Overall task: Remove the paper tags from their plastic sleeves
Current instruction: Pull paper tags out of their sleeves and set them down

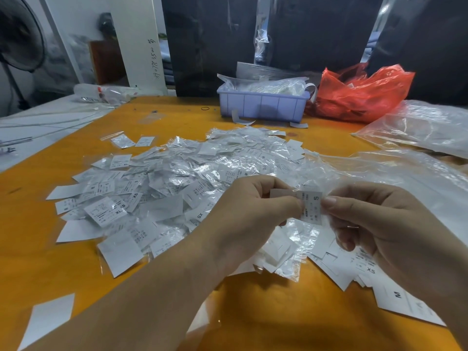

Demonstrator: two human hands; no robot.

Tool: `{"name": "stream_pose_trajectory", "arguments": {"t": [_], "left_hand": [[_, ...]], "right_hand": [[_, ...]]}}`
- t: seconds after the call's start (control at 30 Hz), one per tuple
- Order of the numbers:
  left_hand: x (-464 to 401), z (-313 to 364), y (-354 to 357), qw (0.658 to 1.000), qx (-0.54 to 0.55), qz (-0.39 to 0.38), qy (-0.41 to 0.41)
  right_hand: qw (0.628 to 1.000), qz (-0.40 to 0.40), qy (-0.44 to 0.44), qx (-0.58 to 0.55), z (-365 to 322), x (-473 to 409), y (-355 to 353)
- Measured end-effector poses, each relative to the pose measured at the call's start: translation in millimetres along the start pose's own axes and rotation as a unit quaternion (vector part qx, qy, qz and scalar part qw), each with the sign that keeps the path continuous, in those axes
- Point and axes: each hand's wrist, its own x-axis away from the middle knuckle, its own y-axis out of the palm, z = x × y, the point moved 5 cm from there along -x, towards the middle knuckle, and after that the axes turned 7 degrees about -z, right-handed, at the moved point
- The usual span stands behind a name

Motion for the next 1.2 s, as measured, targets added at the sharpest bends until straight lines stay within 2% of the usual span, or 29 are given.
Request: {"name": "stream_pose_trajectory", "arguments": {"t": [0.3, 0.5, 0.8, 1.2], "left_hand": [[0.3, 0.0, -6.0, 0.999, 0.033, 0.024, -0.016], [-0.8, 1.2, -4.6, 0.999, 0.032, 0.008, -0.001], [-0.9, -0.4, 3.1, 0.998, 0.035, -0.038, -0.020], [-1.5, 1.6, 1.6, 0.999, 0.030, -0.038, 0.005]], "right_hand": [[0.999, -0.032, 0.000, 0.025, -2.0, 0.2, 2.7], [0.999, -0.042, 0.002, 0.029, -1.8, 0.3, 2.9], [0.999, -0.043, -0.010, 0.000, -3.1, 1.2, -0.2], [0.998, -0.066, -0.015, -0.011, -5.2, 2.5, 3.5]]}}
